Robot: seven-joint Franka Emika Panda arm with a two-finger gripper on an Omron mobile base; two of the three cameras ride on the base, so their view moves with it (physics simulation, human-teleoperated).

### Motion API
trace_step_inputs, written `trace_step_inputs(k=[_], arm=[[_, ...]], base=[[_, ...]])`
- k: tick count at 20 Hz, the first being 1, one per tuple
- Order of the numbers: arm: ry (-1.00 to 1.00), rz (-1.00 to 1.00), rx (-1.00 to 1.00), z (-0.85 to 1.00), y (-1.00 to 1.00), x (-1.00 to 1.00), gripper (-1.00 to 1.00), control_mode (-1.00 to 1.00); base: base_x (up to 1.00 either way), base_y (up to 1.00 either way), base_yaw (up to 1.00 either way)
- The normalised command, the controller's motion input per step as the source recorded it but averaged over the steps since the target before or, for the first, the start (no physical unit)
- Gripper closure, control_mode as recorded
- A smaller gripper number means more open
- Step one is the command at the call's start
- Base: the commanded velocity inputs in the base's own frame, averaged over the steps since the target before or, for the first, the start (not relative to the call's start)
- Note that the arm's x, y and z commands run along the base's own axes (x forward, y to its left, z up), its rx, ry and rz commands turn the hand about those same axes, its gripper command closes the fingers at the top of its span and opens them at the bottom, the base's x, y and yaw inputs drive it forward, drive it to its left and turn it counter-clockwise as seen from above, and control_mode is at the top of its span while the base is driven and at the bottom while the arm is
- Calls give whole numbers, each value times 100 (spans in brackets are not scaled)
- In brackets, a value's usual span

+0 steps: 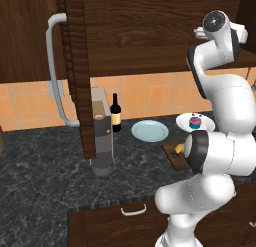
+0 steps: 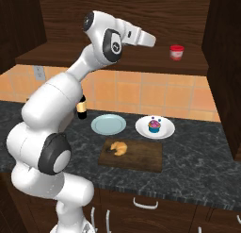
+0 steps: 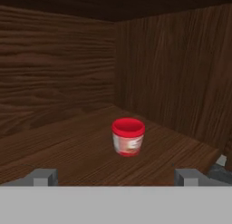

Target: From the different types of pastries on the counter, select a croissant and place it on the cutting board. Then retrieve a jar of jam from the cabinet and place it alongside the croissant on the cutting board.

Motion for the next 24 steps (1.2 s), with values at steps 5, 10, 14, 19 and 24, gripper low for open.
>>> trace_step_inputs(k=[5,10,14,19,24], arm=[[-7,0,0,-6,-25,23,-100,-100],[0,0,0,0,-12,5,-100,-100],[2,0,0,-9,-10,34,-100,-100],[3,0,4,-15,-20,36,-100,-100],[0,0,1,0,-31,3,-100,-100]], base=[[0,0,0],[0,0,0],[0,0,0],[0,0,0],[0,0,0]])
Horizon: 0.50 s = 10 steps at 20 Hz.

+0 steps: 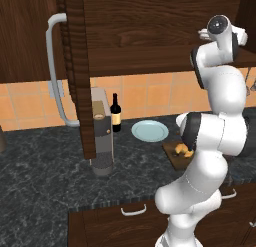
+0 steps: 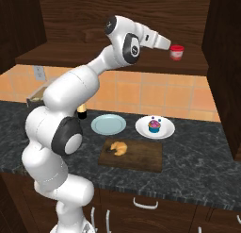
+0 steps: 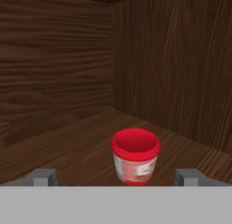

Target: From the different types of pastries on the counter, select a croissant and place it on the cutting board. Then retrieve a jar of jam from the cabinet and place it alongside the croissant on the cutting board.

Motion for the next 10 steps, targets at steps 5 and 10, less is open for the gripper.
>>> trace_step_inputs(k=[5,10], arm=[[7,0,3,-22,-24,6,-100,-100],[6,0,6,-7,-33,3,-100,-100]], base=[[0,0,0],[0,0,0]])
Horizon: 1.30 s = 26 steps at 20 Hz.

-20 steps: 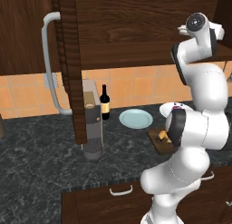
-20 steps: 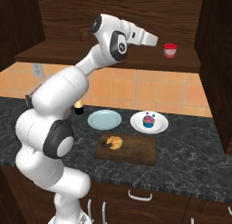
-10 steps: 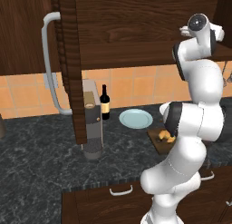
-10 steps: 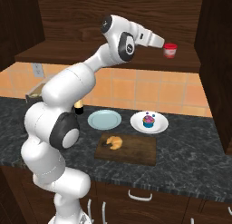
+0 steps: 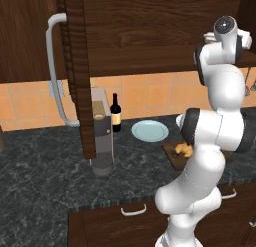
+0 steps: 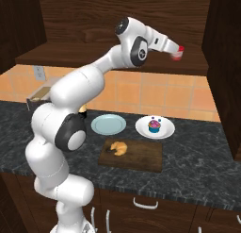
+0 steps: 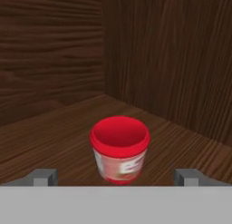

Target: From the different types of pastries on the counter, select a croissant and place it on the cutting board. Then retrieve a jar of jam from the cabinet and place it alongside the croissant on the cutting board.

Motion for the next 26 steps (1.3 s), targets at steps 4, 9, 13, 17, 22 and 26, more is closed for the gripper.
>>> trace_step_inputs(k=[4,9,13,17,22,26], arm=[[0,0,3,-7,-30,9,-100,-100],[0,0,1,-21,-10,32,-100,-100],[0,0,1,-14,-8,34,-100,-100],[0,0,1,-3,-32,36,100,-100],[10,5,-5,-73,-3,44,100,-100],[-6,13,0,-2,-5,-43,100,-100]], base=[[0,0,0],[0,0,0],[0,0,0],[0,0,0],[0,0,0],[0,0,0]])
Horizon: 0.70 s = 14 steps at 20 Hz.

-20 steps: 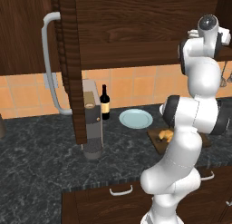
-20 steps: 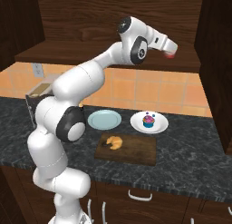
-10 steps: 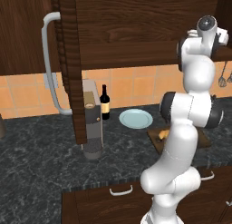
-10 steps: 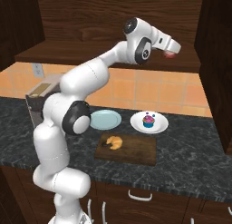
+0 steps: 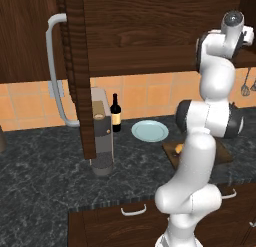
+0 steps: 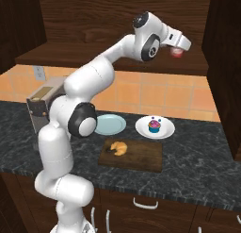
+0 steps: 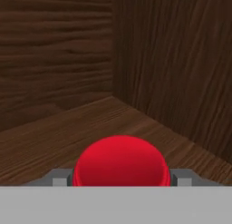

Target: From the different types of pastries on the counter, select a croissant and place it on the cutting board. Then retrieve a jar of jam from the cabinet and place it alongside the croissant on the cutting board.

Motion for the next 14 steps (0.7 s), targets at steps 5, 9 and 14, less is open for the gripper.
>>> trace_step_inputs(k=[5,9,14], arm=[[-23,20,0,-5,0,-100,100,-100],[-30,24,-12,-22,45,-100,100,-100],[-11,15,-6,11,51,-100,100,-100]], base=[[0,0,0],[0,0,0],[0,0,0]])
